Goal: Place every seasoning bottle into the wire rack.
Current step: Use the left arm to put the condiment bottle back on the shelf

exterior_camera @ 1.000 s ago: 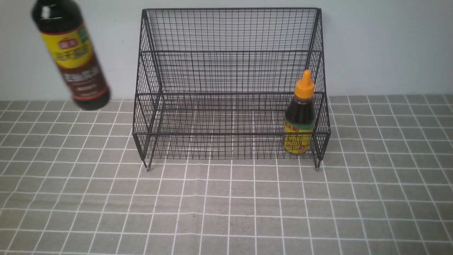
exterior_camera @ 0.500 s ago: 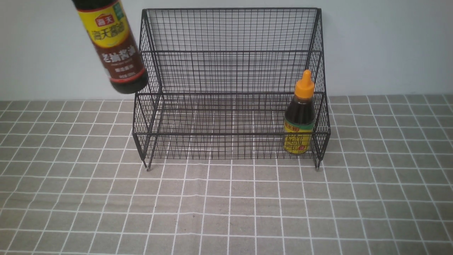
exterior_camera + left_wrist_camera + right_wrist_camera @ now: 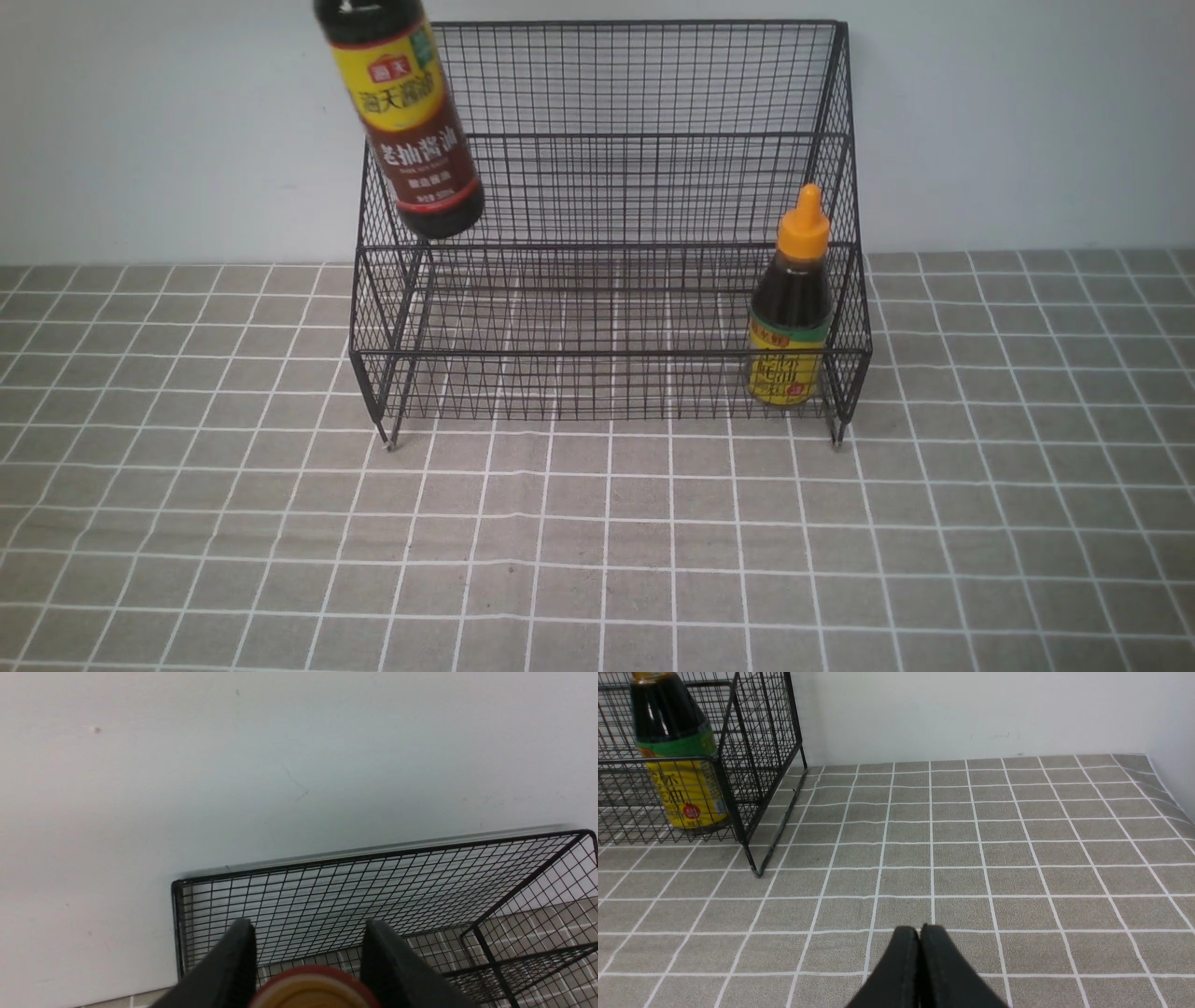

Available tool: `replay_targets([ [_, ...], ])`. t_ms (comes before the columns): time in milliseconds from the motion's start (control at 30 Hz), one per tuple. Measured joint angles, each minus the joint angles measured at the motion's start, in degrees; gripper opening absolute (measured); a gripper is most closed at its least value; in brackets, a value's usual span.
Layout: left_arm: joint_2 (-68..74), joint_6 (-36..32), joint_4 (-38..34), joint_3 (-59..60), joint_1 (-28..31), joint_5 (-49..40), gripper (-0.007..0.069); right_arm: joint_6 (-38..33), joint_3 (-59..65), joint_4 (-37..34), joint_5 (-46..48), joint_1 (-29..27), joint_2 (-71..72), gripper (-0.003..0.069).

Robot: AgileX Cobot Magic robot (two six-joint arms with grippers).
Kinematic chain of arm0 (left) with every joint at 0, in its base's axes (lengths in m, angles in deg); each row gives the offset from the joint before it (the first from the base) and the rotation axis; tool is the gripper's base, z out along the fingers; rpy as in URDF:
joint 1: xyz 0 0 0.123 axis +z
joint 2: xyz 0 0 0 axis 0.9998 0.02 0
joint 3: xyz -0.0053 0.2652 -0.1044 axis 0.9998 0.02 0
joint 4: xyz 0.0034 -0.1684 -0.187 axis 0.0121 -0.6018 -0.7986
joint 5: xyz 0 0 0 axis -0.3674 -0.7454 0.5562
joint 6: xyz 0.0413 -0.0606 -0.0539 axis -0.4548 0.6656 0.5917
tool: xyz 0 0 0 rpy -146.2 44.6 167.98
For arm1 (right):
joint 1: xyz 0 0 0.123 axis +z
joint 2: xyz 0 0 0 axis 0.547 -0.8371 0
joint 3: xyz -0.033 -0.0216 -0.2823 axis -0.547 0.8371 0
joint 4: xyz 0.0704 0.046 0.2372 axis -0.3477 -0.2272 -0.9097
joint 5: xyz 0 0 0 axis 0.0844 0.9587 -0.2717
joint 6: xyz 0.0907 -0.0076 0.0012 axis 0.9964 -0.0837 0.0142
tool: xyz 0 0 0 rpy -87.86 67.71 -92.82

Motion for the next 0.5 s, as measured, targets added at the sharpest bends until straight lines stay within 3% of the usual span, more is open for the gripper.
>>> replay_targets([
  [500,8.97,-7.52,-0.29,0.0,-2.45,-5.9,0.0266,0.0,0.0,0.0,0.0,0.0,0.0,-0.0014],
])
